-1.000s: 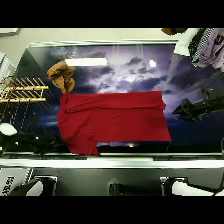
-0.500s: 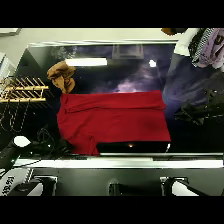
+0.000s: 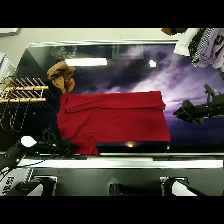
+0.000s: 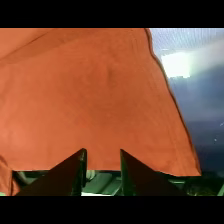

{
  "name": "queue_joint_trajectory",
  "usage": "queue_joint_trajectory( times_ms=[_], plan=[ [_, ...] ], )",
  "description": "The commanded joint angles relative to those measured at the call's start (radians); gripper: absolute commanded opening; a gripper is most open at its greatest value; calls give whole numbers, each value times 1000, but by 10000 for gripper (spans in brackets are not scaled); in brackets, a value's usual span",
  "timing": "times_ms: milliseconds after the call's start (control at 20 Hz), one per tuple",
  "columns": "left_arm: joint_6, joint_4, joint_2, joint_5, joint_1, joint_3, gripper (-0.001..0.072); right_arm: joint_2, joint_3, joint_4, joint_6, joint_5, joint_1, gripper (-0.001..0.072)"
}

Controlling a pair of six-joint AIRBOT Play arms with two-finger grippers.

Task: Fold the clothes and pants, and hang the long-sleeved shirts on hangers.

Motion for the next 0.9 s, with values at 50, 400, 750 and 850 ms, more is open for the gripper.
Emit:
queue_joint_trajectory(
  times_ms=[50, 400, 750, 850],
  plan=[
    [3, -17, -5, 3, -32, 1, 15, 1, 0, 69, 7, -9, -1, 247],
    [11, -16, -5, -6, -32, 2, 15, -9, -47, 27, -30, 2, -138, 394],
    [12, -16, -5, -6, -32, 2, 15, -20, -359, -14, -110, 165, -145, 485],
    [11, -16, -5, -6, -32, 2, 15, -20, -397, -20, -114, 207, -145, 478]
  ],
)
